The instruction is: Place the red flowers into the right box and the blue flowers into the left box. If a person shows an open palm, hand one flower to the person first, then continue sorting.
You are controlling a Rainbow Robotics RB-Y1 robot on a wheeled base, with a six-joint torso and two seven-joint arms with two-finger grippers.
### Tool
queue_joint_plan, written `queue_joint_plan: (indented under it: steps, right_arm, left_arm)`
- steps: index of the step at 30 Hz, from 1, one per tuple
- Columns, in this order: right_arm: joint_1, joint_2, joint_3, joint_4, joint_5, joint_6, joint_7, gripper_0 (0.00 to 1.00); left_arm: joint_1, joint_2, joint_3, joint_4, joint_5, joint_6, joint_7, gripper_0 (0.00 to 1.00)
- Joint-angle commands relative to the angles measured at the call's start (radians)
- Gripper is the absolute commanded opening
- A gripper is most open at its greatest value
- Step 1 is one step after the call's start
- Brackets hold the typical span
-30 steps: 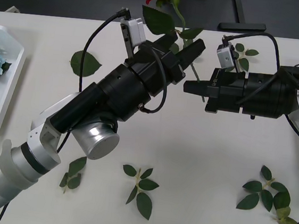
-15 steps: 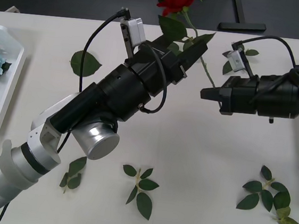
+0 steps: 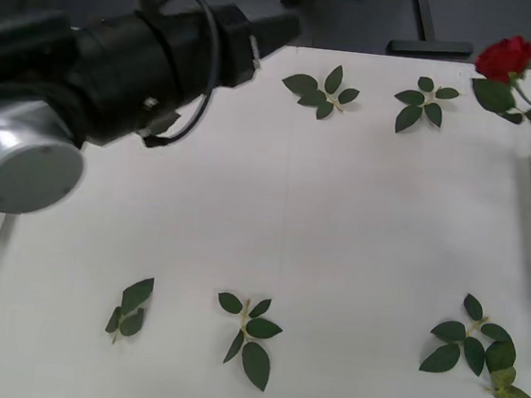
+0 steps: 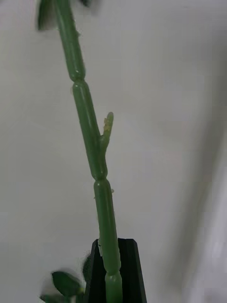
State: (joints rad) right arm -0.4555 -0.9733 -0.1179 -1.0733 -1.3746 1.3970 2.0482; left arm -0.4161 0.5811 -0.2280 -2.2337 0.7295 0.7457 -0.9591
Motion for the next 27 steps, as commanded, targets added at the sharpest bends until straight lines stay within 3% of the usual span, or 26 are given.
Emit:
queue_joint_plan:
  steps: [1,5,12,15,19,26,27]
  right_arm:
    - [-0.031,-0.131,-0.031,0.111,0.062,0.011,-0.019,0.0]
    - [-0.031,-0.188,-0.035,0.251,0.068,0.013,-0.02,0.0]
    - [-0.031,-0.2,-0.034,0.421,0.127,-0.108,-0.014,0.0]
    - [-0.032,-0.173,-0.034,0.457,0.173,-0.187,-0.013,0.0]
    - [-0.031,-0.113,-0.034,0.458,0.256,-0.25,-0.022,0.0]
    - [-0.014,-0.061,-0.028,0.46,0.359,-0.308,-0.017,0.0]
    - [-0.014,-0.058,-0.028,0.46,0.359,-0.306,-0.017,0.05]
  left_arm:
    - [0.03,0.135,0.119,-0.07,0.122,0.152,0.077,1.0]
    - [0.115,0.215,0.217,-0.1,0.238,0.222,0.043,1.0]
    - [0.335,0.296,0.317,-0.136,0.399,0.15,-0.182,1.0]
    - [0.439,0.293,0.375,-0.136,0.534,0.124,-0.351,1.0]
    - [0.505,0.267,0.44,-0.123,0.7,0.181,-0.564,1.0]
    - [0.588,0.213,0.487,0.094,1.151,0.297,-1.227,1.0]
    - [0.594,0.217,0.483,0.12,1.188,0.305,-1.307,1.0]
